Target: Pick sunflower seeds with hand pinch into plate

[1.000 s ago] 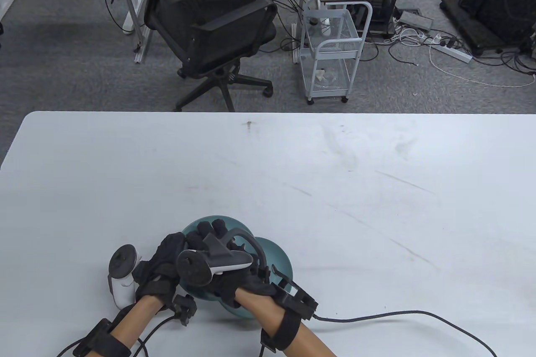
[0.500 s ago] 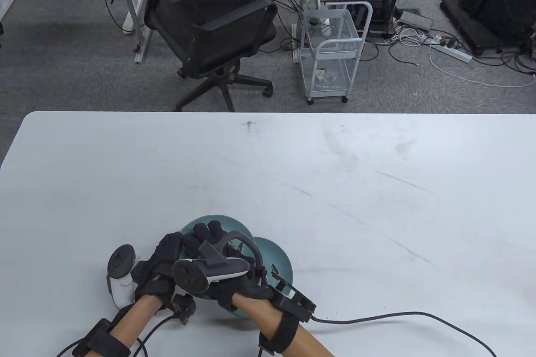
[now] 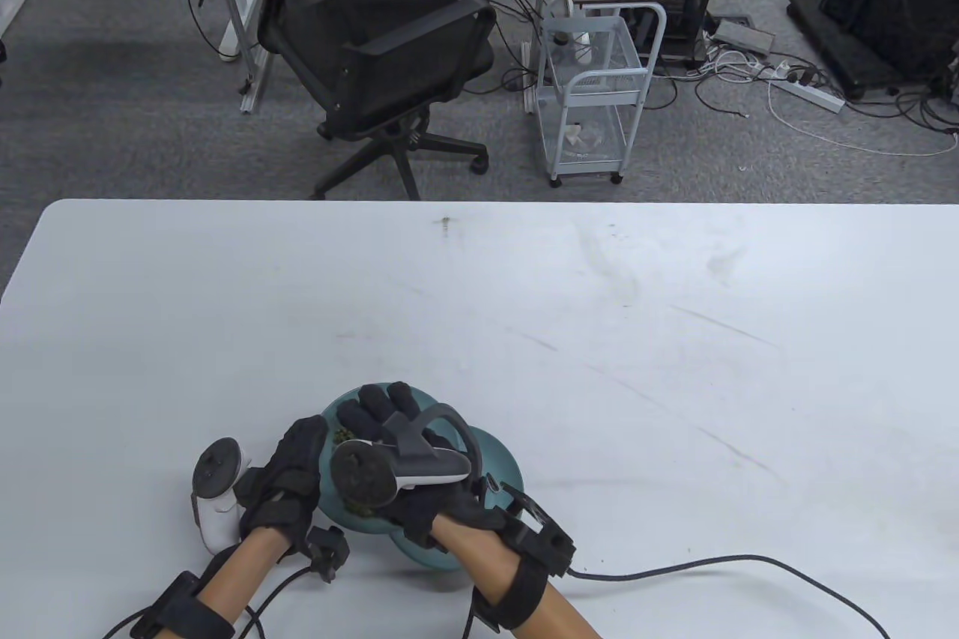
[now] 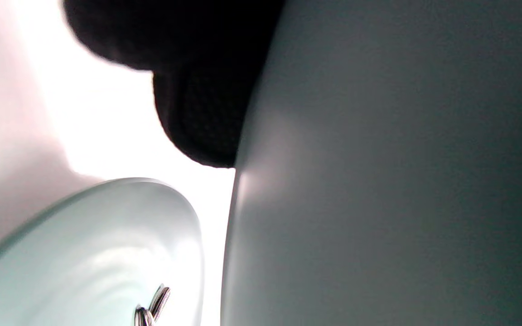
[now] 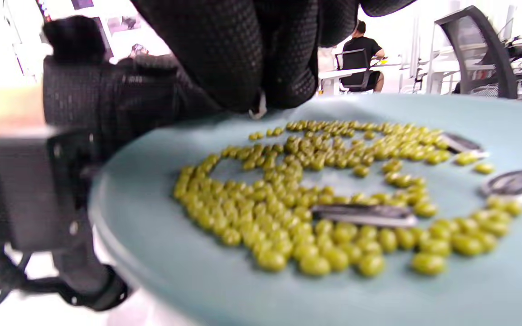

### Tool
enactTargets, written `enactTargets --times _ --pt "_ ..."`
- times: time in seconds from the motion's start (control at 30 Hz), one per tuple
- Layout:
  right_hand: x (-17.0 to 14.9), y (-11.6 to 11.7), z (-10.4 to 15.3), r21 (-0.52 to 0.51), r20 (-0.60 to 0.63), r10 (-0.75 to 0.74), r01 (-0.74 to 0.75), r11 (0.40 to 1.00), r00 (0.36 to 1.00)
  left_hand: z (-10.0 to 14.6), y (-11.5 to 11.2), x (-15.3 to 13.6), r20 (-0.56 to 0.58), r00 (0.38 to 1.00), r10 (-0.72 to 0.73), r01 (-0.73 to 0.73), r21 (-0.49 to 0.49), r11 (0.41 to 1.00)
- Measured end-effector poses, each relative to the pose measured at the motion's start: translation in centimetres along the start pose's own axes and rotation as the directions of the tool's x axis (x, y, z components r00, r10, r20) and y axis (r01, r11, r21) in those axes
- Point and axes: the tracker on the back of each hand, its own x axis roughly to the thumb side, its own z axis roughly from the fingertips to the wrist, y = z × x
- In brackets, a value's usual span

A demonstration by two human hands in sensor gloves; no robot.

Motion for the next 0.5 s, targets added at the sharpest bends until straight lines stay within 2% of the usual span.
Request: enactTargets --times 0.17,0.3,0.5 --pt "-0.8 -2.2 1.9 -0.077 -0.036 -0.058 0.055 0.996 0.998 0.1 0.1 0.0 0.003 1.000 0.001 -0.001 0.010 1.000" --pt "-1.3 -3.6 3.7 -0.120 -0.070 -0.045 0.037 0.992 0.997 0.1 0.2 0.0 0.005 1.000 -0.004 0.004 0.025 1.000" --pt "-3.5 -3.3 7.4 -0.149 -0.158 -0.059 0.036 0.988 0.986 0.1 0.6 0.2 0.006 1.000 0.012 -0.013 0.038 0.999"
